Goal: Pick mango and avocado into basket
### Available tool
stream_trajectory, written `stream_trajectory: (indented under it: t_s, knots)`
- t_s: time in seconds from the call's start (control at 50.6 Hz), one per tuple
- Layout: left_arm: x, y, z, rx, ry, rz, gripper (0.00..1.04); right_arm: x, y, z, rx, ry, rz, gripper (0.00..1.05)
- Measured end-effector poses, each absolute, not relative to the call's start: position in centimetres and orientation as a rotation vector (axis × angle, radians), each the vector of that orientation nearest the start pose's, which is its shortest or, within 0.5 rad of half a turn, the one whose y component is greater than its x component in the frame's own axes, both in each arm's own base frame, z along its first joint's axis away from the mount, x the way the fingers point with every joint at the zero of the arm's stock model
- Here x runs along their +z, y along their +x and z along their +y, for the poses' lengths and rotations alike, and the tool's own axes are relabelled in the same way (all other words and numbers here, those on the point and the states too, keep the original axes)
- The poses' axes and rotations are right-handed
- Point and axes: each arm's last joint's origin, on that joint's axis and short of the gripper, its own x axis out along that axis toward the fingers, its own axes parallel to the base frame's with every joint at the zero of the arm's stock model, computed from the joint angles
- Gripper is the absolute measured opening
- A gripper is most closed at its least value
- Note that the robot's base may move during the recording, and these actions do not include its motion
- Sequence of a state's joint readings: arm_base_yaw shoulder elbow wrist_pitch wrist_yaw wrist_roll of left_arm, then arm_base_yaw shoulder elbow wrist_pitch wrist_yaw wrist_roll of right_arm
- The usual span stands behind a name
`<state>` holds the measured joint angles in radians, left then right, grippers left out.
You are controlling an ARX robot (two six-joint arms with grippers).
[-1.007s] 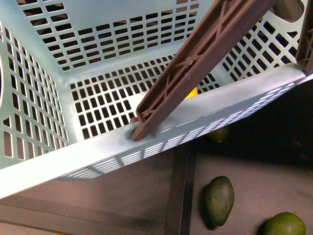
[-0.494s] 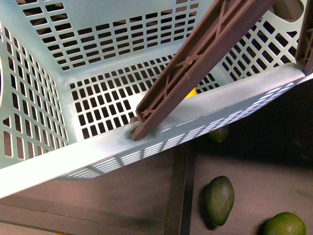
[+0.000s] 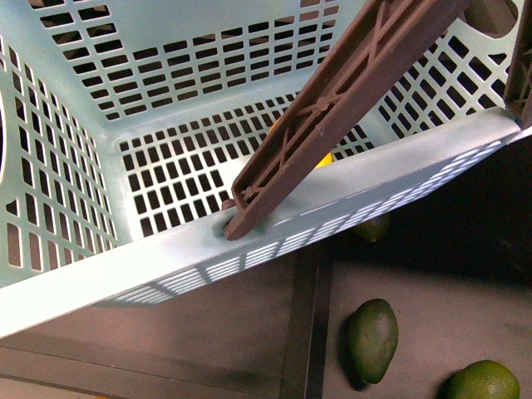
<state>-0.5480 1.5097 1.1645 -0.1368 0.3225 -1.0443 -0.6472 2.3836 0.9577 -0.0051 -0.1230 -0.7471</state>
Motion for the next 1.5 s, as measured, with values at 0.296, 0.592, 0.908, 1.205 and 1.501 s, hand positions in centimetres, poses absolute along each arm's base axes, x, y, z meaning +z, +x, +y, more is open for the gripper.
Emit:
stream_trajectory:
  t_s: [0.296, 0.592, 0.908, 1.205, 1.501]
  knots:
    - [29.6, 28.5, -18.4, -0.512, -0.9, 0.886, 0.05, -4.1, 25.4, -19.6, 0.065, -0.043, 1.363, 0.51]
    - [29.6, 28.5, -18.4, -0.512, -0.9, 0.886, 0.05, 1.1, 25.1, -19.6, 0.064, -0.055, 1.172, 0.51]
    - [29.6, 28.5, -18.4, -0.512, -0.9, 0.887, 0.05, 12.6, 22.9, -14.4, 0.144, -0.026, 0.813, 0.5]
    - [29.6, 28.5, -18.4, -0.512, -0.9, 0.887, 0.05, 22.2, 21.6, -6.9, 0.222, -0.069, 0.521, 0.5]
    - [29.6, 28.5, -18.4, -0.512, -0.9, 0.886, 0.05, 26.3, 23.4, 3.0, 0.382, -0.024, 0.343, 0.5]
